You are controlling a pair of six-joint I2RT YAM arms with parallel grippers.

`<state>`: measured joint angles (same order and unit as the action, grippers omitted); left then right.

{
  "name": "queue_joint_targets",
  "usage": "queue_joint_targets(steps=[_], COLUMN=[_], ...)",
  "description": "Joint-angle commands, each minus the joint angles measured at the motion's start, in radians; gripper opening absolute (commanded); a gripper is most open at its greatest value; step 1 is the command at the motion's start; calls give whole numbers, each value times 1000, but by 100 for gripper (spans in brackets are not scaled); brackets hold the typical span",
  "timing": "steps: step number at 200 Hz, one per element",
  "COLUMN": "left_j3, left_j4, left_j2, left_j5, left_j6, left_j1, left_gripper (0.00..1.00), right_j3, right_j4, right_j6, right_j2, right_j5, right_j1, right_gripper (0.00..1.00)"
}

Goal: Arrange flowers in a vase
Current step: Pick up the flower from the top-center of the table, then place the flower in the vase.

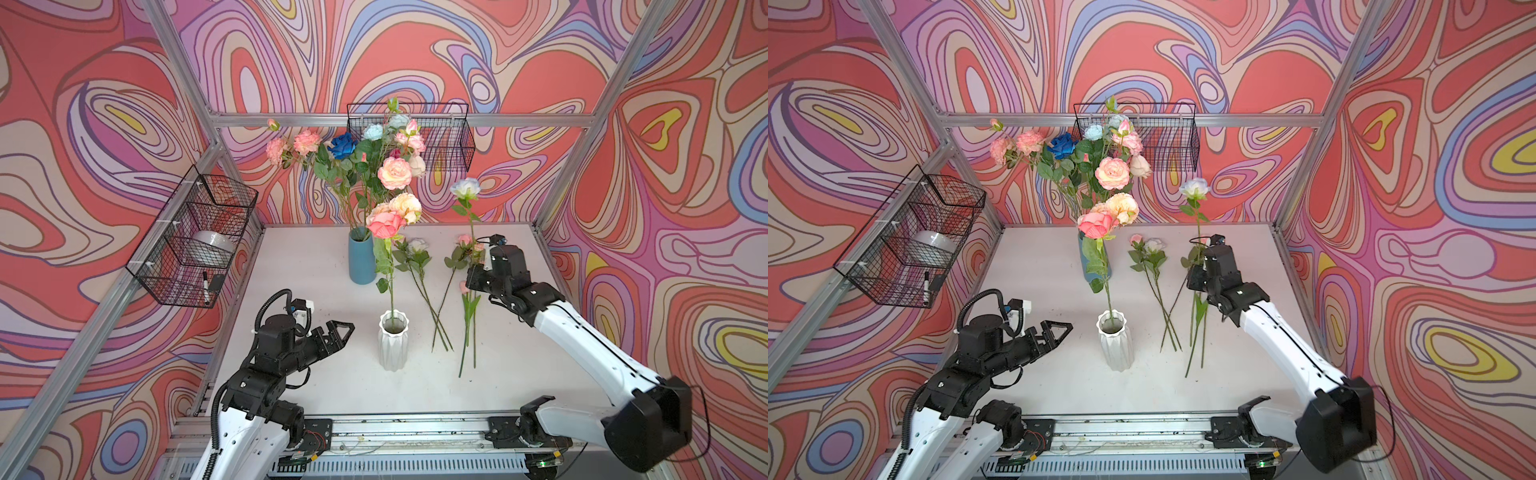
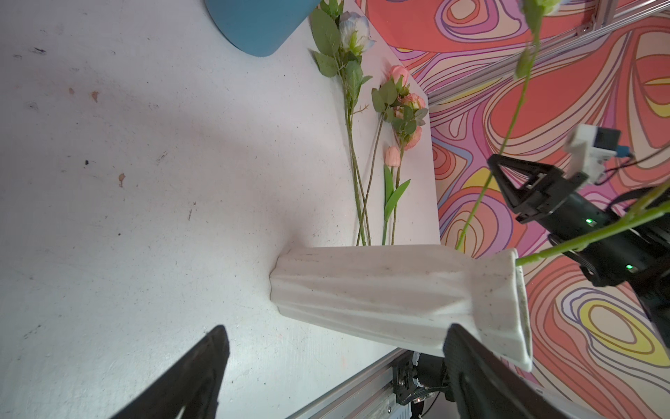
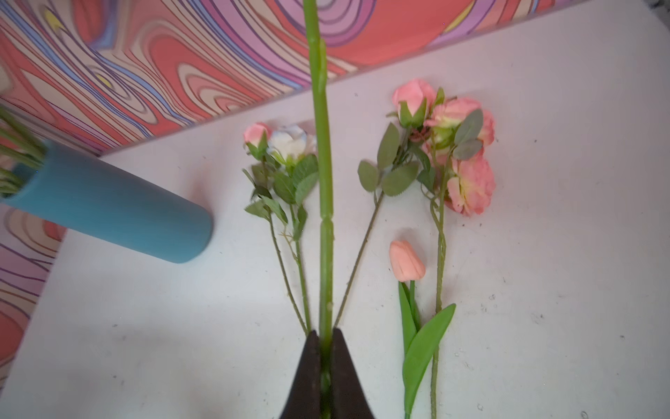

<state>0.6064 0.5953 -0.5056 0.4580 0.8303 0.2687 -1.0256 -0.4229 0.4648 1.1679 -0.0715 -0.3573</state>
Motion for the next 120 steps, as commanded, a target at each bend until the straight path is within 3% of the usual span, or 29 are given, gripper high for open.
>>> queue_joint_targets(steps=[1,18,38,80,98,120], left_j3=[30,36,39,50,57,66], left_j4=[20,26,29,42,48,54], left_j2=[2,2,5,15,19,19], left_j5=[-17,-22,-28,-36,-37,-35], left_j6=[-16,-16,-14,-10,-10,-13], left_j1=[4,4,4,4,4,4], left_gripper=[95,95,95,95,95,95], right_j3=[2,-47,-101,-128,-164,-219], right_j4=[43,75,160,580,713,728], right_j6=[31,13,-59,-352,-469,-479], right_j2=[-118,-183,-210,-107,-31,25], right_j5=[-2,-84,-272,-520,-554,-521], right_j1=[-26,-123,-342,-755,-837,-848], right_gripper=[0,0,0,0,0,0])
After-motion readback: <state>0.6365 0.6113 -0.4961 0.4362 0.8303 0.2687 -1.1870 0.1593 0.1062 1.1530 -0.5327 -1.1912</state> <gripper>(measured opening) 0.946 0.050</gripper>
